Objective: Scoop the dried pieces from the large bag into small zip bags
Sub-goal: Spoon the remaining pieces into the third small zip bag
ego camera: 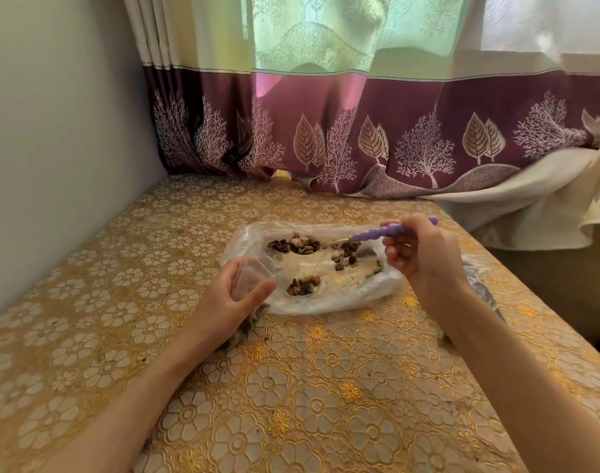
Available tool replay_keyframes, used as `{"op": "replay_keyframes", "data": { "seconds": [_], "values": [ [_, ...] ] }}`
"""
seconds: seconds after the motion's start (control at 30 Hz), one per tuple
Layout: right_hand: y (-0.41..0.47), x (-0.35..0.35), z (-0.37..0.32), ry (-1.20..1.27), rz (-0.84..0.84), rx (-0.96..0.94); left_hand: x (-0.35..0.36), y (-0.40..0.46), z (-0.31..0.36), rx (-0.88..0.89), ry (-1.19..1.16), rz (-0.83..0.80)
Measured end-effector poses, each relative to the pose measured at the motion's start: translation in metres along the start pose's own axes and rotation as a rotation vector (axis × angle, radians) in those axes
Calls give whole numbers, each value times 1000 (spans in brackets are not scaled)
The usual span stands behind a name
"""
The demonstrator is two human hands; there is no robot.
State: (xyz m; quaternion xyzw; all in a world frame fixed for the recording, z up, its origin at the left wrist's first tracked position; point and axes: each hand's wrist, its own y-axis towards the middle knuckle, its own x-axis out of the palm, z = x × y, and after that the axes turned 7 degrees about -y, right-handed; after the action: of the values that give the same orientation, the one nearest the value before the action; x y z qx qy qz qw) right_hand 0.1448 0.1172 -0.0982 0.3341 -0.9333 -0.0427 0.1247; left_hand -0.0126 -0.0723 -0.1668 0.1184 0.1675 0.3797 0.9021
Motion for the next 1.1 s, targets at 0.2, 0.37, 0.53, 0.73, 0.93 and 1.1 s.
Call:
{"op": "replay_keyframes", "data": {
  "seconds": [0.2, 0.37, 0.53, 0.73, 0.93, 1.1],
  "values": [
    [-2, 36, -21, -218, -234, -148, -1, 0, 3, -16, -42, 29],
    [-7, 57, -32, -431, -332, -381, 0, -1, 8, 8, -154, 86],
    [-9, 59, -37, -378, -366, -406, 0, -2, 15, 77, -118, 124],
    [-4, 43, -33, -153, -248, -342, -1, -2, 12, 81, -127, 93],
    [0, 11, 3, -60, 46, -172, 1, -2, 7, 57, -85, 30],
    [-1, -7, 41, -119, 124, -22, 2, 0, -3, 43, 104, -58]
  ]
}}
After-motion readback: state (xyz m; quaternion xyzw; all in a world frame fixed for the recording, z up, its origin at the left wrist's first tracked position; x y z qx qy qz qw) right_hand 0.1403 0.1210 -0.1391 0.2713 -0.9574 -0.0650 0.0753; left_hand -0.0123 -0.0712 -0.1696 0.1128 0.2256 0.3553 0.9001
